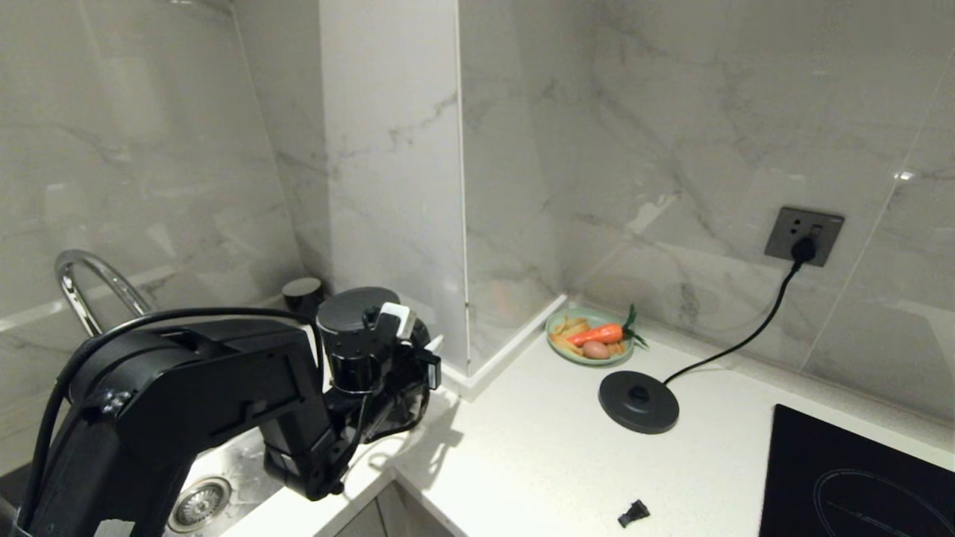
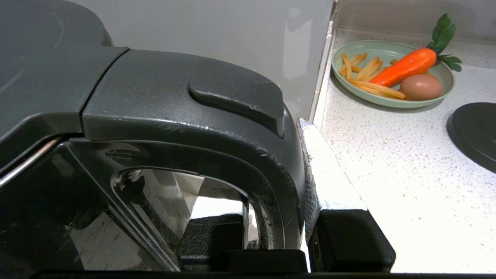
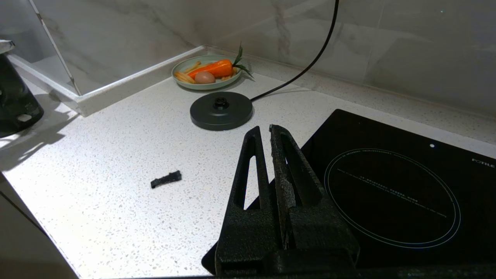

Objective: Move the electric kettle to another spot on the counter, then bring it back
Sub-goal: Place it by the sink

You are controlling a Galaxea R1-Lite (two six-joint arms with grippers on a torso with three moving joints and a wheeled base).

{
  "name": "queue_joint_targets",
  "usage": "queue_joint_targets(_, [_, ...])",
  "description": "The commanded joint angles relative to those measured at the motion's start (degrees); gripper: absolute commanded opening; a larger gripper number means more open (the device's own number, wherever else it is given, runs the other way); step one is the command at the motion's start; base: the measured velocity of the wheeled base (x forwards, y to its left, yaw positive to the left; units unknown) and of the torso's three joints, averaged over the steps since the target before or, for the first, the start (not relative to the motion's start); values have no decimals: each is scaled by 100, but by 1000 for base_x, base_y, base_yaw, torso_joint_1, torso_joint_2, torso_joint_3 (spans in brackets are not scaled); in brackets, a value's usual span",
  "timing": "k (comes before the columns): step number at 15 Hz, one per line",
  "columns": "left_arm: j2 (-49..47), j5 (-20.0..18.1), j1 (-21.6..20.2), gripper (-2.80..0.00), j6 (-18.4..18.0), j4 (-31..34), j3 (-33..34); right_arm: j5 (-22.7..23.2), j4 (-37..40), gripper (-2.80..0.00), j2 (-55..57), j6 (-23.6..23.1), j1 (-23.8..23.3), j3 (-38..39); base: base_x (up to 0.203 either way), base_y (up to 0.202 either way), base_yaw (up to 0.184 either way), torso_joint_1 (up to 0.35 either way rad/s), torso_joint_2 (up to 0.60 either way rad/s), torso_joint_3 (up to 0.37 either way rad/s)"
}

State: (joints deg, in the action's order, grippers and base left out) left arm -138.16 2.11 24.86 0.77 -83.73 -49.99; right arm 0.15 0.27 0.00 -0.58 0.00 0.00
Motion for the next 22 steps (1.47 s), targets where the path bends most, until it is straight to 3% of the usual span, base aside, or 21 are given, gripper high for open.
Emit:
queue_joint_targets(1, [-35,0,6,-280,-11,-91,-2,2,0,-280,0,-4,0,0,0,0,0,0,0,0])
queue_joint_targets(4, [-27,0,10,-280,-15,-100,34,2,0,-280,0,-4,0,0,0,0,0,0,0,0])
queue_joint_targets(5, [-23,0,19,0,-15,-100,34,2,0,-280,0,-4,0,0,0,0,0,0,0,0])
queue_joint_targets(10, [-27,26,54,0,-90,-186,55,2,0,-280,0,-4,0,0,0,0,0,0,0,0])
queue_joint_targets(22, [108,88,298,0,-171,-393,935,2,0,-280,0,1,0,0,0,0,0,0,0,0])
